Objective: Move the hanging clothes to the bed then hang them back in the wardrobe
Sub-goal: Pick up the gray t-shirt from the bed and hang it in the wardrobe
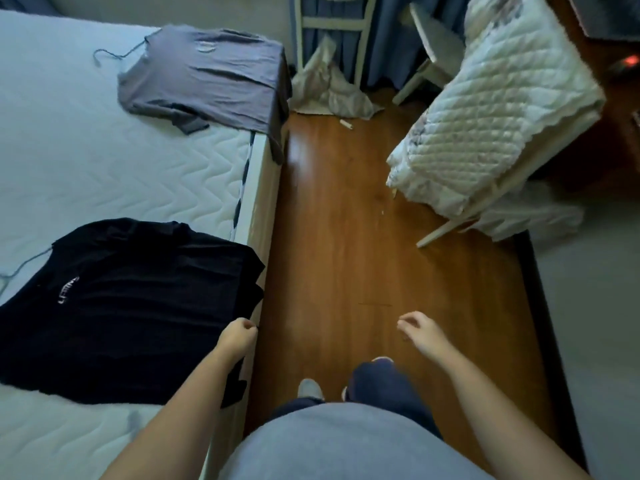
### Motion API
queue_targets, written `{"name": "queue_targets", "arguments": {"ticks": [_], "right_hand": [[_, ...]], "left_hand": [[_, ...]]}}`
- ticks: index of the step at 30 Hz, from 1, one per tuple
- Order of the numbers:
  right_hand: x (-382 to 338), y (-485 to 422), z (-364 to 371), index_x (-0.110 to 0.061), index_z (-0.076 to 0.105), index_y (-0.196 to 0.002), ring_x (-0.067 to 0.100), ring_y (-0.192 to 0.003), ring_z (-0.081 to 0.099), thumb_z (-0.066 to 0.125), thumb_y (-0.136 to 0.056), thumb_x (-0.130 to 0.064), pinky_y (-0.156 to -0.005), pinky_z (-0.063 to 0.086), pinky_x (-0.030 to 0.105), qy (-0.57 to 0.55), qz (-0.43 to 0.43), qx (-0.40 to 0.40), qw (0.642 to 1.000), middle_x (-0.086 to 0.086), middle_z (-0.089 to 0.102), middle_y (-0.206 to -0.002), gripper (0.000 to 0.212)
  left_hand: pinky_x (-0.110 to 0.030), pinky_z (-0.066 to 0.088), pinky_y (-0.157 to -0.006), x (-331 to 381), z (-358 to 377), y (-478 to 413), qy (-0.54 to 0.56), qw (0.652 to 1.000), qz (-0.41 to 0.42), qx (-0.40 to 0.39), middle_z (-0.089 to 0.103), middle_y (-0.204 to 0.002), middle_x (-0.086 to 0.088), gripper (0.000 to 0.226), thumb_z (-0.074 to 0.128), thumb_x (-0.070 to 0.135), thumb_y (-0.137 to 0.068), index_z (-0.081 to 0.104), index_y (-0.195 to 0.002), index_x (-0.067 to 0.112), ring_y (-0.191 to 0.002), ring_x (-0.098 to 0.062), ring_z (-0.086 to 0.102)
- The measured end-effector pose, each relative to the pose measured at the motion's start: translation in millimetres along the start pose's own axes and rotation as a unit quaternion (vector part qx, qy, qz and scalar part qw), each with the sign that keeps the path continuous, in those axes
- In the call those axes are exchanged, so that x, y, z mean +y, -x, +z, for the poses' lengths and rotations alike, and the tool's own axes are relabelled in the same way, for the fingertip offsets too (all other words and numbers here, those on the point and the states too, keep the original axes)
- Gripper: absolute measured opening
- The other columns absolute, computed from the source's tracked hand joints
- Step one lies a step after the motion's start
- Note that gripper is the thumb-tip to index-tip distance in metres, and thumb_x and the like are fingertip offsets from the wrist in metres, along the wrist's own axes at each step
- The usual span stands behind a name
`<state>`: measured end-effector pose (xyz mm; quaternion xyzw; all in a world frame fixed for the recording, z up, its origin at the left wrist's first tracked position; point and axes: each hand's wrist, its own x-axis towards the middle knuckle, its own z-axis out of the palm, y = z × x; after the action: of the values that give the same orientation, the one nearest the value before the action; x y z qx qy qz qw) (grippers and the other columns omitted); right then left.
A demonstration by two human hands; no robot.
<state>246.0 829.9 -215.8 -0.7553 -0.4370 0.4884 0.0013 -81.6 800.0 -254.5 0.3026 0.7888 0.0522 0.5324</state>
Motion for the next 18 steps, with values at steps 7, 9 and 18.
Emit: {"name": "queue_targets", "arguments": {"ticks": [7, 9, 18], "right_hand": [[-62.7, -129.4, -60.9, -0.002, 0.056, -0.114, 0.032, -0.109, 0.056, 0.051, -0.092, -0.017, -0.093, 0.044, 0.038, 0.066, 0.050, -0.017, 0.996, 0.018, 0.060, -0.118, 0.027], [-96.0, -179.8, -87.3, -0.003, 0.056, -0.113, 0.032, -0.108, 0.057, 0.051, -0.092, -0.018, -0.094, 0.045, 0.040, 0.072, 0.056, -0.032, 0.995, 0.019, 0.061, -0.118, 0.027], [-348.5, -352.8, -166.7, -0.002, 0.057, -0.110, 0.027, -0.094, 0.058, 0.049, -0.092, -0.020, -0.087, 0.046, 0.039, 0.151, -0.031, -0.061, 0.986, 0.016, 0.062, -0.104, 0.027]], "left_hand": [[-0.037, 0.049, -0.085, 114.4, -21.7, -69.9, 0.129, 0.992, 0.001, 0.008, 0.060, -0.085, -0.006, 0.022, 0.040, 0.009, -0.092, 0.055, -0.107, 0.006, -0.082, -0.022, 0.059], [-0.038, 0.049, -0.085, 137.5, -34.5, -97.5, 0.141, 0.989, -0.028, 0.030, 0.061, -0.086, -0.008, 0.023, 0.040, 0.008, -0.093, 0.055, -0.109, 0.003, -0.082, -0.023, 0.059], [-0.034, 0.042, -0.077, 255.3, -141.9, -193.1, 0.262, 0.952, -0.085, 0.137, 0.060, -0.079, -0.015, 0.017, 0.043, 0.000, -0.088, 0.058, -0.096, 0.002, -0.073, -0.027, 0.056]]}}
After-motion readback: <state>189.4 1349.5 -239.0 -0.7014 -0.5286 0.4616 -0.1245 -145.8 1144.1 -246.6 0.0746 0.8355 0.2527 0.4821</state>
